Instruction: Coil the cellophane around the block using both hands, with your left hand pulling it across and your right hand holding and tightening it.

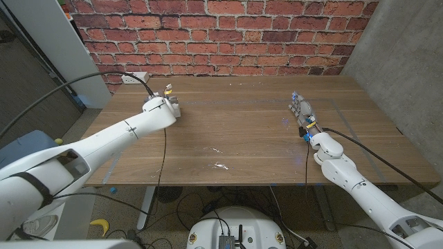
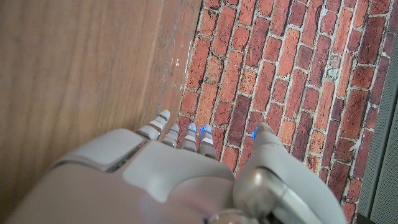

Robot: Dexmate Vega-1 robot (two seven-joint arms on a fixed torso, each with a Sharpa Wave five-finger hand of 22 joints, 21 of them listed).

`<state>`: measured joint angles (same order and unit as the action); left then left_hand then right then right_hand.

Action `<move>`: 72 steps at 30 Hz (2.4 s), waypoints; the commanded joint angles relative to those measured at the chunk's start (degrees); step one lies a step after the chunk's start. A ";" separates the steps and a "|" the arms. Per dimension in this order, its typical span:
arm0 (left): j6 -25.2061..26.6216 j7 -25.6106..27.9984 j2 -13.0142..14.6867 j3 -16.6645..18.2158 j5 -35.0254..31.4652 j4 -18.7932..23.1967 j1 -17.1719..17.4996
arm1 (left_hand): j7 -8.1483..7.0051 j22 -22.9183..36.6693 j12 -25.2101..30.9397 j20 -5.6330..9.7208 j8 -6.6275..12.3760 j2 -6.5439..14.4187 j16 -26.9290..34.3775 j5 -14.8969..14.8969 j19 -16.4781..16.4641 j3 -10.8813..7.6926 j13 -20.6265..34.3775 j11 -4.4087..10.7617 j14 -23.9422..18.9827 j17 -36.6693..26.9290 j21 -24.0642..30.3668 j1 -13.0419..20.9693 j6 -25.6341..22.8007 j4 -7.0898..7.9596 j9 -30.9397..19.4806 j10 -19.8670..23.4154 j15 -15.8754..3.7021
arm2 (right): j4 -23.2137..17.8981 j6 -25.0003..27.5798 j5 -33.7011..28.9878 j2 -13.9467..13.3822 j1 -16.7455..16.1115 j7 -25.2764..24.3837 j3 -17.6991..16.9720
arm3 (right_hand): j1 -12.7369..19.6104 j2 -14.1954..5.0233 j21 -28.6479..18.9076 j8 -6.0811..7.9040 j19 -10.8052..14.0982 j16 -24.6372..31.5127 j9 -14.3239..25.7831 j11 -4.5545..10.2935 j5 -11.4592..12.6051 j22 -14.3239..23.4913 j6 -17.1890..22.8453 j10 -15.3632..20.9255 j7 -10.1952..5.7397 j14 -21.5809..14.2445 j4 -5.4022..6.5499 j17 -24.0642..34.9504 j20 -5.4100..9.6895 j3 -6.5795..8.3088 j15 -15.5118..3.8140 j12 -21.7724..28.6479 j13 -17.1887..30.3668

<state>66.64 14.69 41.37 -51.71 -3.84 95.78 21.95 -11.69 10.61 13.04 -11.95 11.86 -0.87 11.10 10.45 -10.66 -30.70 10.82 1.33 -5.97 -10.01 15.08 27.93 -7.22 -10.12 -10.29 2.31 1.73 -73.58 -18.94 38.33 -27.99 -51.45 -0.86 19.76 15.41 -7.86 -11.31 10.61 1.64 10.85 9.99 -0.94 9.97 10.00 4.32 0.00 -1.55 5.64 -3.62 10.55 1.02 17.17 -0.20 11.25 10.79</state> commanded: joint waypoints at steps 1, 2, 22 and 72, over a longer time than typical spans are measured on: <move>-2.32 -4.61 -1.56 -4.38 -1.96 -5.35 -3.70 | -0.11 0.18 0.04 0.00 -0.07 -0.16 0.41 0.28 -1.25 0.12 0.19 -0.12 -1.02 -0.15 0.59 1.46 -0.78 0.07 -0.14 0.92 -0.11 | 0.05 -0.01 -0.17 0.17 -0.01 -0.61 -0.07 | 0.44 0.02 -0.37 0.33 0.52 0.48 0.29 -0.31 0.24 0.30 0.53 0.08 -0.11 0.01 -0.09 0.13 0.17 -0.03 0.53 0.36 0.33; -2.08 -4.79 -1.90 -4.54 -2.12 -5.77 -3.89 | -0.07 0.18 0.06 0.03 -0.10 -0.19 0.43 0.30 -1.59 0.13 0.21 0.00 -1.20 -0.16 0.67 1.73 -0.79 0.07 -0.15 1.03 -0.09 | -0.01 0.02 -0.25 0.15 -0.02 -0.74 -0.06 | 0.44 0.02 -0.38 0.33 0.54 0.48 0.30 -0.33 0.24 0.30 0.55 0.10 -0.12 0.01 -0.09 0.13 0.19 -0.04 0.52 0.37 0.33; -4.23 -13.35 -3.68 -11.09 -6.26 -12.41 -8.85 | -0.87 0.33 1.13 2.36 -0.24 -0.10 1.51 0.21 -8.14 0.93 0.68 0.64 -9.19 -0.45 1.64 11.14 -3.38 -0.01 -0.31 6.53 -2.90 | 0.35 0.19 -1.00 0.37 0.82 -1.32 0.26 | 0.40 -0.01 -0.39 0.26 0.52 0.50 0.31 -0.59 0.24 0.31 0.59 0.24 -0.18 -0.08 -0.15 0.14 0.16 -0.10 0.62 0.37 0.34; -18.34 0.44 -5.83 -5.56 -19.93 -9.71 -2.96 | 11.56 2.66 19.57 19.58 9.41 10.90 16.64 0.23 -38.55 0.55 12.34 4.93 -54.92 -8.07 23.28 39.94 -44.34 1.29 -4.03 45.97 -14.78 | -8.60 -0.30 -2.24 -3.39 -6.37 -5.93 -2.24 | 0.19 -0.17 -0.46 0.23 0.70 0.55 0.32 -0.80 0.27 0.31 0.89 0.54 -0.37 -0.35 -0.17 0.16 0.17 -0.28 0.94 0.38 0.37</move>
<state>56.49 16.56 34.87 -56.86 -20.59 86.04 19.62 -0.19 13.16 32.04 5.75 20.81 4.09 27.90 10.95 -48.66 -29.13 22.65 5.20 -53.46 -17.88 37.95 61.13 -50.97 -9.95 -14.05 45.34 -0.50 -78.59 -19.38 36.99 -29.70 -55.30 -5.08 18.39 15.41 -7.86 -11.30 10.60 1.95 10.85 9.99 -1.24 9.97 9.99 4.81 0.30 -2.06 5.02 -3.77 10.53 1.33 17.02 0.42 11.48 11.06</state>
